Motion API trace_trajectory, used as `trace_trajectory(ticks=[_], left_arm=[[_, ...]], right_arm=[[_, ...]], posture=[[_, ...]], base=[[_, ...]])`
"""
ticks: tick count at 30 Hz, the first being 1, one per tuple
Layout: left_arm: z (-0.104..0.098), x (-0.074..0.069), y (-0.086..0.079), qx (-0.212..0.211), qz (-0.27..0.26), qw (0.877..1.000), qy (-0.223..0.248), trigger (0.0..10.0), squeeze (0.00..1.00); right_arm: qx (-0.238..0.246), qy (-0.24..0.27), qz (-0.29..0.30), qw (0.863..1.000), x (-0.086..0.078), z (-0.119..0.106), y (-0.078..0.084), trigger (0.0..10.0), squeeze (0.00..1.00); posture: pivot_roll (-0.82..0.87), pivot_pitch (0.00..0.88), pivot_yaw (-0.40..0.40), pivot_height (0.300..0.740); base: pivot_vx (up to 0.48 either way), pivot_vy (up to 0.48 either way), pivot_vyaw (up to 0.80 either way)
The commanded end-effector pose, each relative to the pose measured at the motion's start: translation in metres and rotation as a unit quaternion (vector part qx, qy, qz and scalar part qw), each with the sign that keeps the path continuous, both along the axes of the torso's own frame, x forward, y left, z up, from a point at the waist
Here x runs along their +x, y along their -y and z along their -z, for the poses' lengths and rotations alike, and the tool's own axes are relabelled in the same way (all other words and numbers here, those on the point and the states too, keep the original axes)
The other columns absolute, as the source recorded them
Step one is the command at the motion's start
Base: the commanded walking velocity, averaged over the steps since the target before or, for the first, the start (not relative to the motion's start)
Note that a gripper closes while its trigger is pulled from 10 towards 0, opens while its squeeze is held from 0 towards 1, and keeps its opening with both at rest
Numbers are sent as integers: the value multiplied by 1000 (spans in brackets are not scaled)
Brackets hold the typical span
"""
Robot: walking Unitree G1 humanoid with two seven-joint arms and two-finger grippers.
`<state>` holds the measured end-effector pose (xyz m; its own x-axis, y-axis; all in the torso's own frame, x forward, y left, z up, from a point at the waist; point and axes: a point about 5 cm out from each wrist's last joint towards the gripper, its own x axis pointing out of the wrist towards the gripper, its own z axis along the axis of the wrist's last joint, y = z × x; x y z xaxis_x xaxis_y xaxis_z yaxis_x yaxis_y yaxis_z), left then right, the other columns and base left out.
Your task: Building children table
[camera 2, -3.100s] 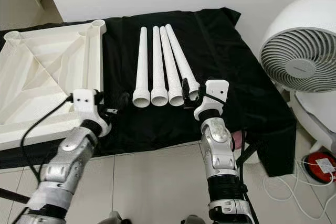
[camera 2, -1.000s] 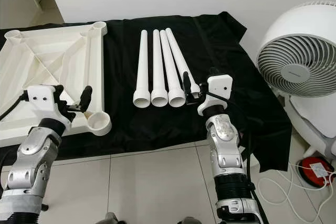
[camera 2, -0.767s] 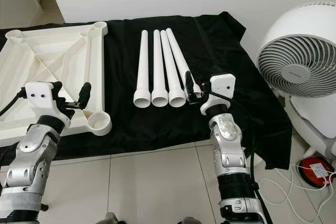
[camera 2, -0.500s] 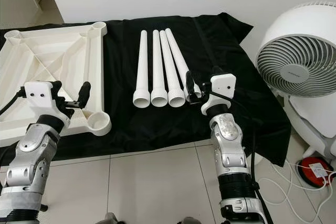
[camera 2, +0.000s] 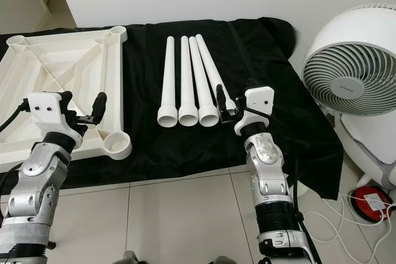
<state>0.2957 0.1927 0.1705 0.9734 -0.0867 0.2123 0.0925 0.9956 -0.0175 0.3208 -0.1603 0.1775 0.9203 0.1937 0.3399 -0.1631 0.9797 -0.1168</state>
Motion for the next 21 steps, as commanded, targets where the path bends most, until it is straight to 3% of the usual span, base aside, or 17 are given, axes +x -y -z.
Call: trace_trajectory(ticks=[1, 21], left_arm=[[2, 2, -1, 0, -6, 1000, -4, 10000, 0], [-4, 3, -3, -9, -3, 1000, 12, 10000, 0]], right_arm=[[2, 6, -4, 1000, 1, -2, -4, 10000, 0], [-1, 7, 1, 1000, 2, -2, -2, 10000, 0]], posture=[[-50, 21, 39, 740], [-53, 35, 45, 740]], base=[[0, 0, 0], [0, 0, 0]])
